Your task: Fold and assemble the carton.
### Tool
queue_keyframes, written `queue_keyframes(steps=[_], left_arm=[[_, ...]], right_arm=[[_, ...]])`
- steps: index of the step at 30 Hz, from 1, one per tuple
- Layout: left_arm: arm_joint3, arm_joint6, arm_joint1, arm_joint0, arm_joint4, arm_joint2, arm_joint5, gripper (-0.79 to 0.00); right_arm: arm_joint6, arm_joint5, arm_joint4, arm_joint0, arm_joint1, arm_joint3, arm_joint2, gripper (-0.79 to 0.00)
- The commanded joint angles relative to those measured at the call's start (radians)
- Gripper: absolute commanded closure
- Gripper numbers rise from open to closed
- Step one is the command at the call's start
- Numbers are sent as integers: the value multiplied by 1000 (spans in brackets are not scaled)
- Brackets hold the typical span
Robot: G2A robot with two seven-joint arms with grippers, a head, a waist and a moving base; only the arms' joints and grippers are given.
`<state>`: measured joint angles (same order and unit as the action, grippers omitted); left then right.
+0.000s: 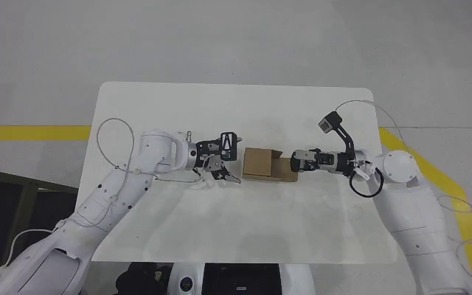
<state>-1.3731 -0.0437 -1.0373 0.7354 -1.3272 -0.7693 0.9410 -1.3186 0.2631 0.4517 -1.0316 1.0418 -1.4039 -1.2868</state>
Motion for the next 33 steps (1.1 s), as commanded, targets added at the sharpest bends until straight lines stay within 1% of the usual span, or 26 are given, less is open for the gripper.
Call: queue_keyframes(steps=[1,3,5,6,7,11,15,22,26,33], left_arm=[[45,29,-14,-23,9,22,2,-785],[78,47,-30,-41,22,47,9,-785],[107,58,-45,-56,31,70,9,-785],[119,66,-51,-63,36,80,13,-785],[131,72,-57,-69,40,88,13,-785],[167,88,-76,-86,40,107,7,-785],[186,94,-86,-94,24,115,1,-785],[207,113,-101,-99,3,126,-8,-785],[219,124,-109,-104,-7,129,-9,-785],[228,140,-120,-113,-25,129,-4,-785]], right_arm=[[-40,-17,8,-15,-5,-19,-7,-785],[-71,-34,9,-30,-9,-38,-8,-785],[-85,-45,8,-47,-12,-54,-5,-363],[-87,-49,8,-55,-13,-60,-2,-302],[-87,-50,4,-63,-14,-62,1,-3],[-82,-64,-28,-87,-18,-74,11,0],[-86,-93,-76,-103,-21,-97,32,0],[-5,-141,-222,-100,-27,-57,59,0],[25,-148,-235,-91,-28,-23,62,0],[43,-147,-263,-49,-28,18,78,0]])
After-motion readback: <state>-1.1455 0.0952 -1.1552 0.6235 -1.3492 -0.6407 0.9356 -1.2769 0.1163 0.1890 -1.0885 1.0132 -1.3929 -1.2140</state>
